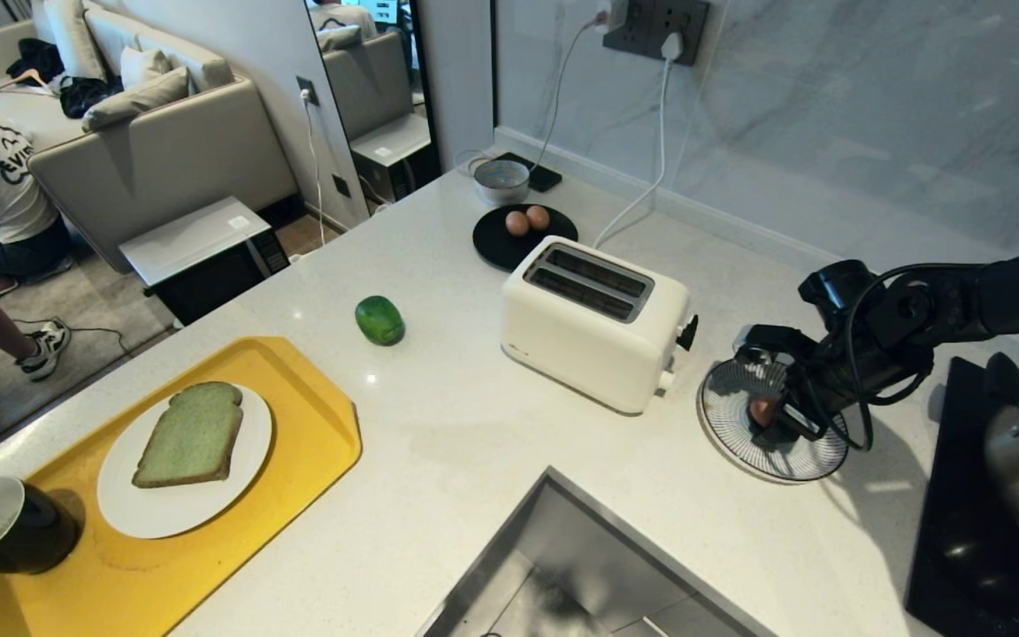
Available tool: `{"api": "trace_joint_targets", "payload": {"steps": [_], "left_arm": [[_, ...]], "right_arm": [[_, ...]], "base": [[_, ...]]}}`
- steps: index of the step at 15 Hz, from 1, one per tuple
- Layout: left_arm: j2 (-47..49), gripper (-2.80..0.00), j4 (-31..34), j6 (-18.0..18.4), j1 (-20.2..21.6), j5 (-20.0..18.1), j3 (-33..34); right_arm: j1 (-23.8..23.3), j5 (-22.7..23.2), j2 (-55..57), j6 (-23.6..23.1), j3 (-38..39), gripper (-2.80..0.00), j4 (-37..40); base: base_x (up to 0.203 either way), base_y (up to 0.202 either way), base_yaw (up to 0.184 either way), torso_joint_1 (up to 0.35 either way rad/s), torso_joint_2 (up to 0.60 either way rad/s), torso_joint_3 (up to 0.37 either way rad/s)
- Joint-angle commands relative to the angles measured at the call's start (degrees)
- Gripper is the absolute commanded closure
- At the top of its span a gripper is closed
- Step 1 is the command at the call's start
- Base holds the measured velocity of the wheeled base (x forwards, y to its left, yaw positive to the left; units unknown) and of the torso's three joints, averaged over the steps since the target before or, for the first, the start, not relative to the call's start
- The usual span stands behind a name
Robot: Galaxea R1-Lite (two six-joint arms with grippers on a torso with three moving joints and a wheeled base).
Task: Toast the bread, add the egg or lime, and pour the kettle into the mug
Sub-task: Pick up the egg
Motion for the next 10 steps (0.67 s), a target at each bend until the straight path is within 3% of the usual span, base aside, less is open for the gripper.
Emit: {"api": "trace_joint_targets", "payload": {"steps": [1, 10], "left_arm": [[0.0, 0.0, 0.0, 0.0, 0.0, 0.0, 0.0], [0.0, 0.0, 0.0, 0.0, 0.0, 0.0, 0.0]], "right_arm": [[0.1, 0.0, 0.0, -0.3, 0.0, 0.0, 0.1], [0.1, 0.0, -0.6, -0.2, 1.0, 0.0, 0.2]], "base": [[0.0, 0.0, 0.0, 0.0, 0.0, 0.0], [0.0, 0.0, 0.0, 0.0, 0.0, 0.0]]}}
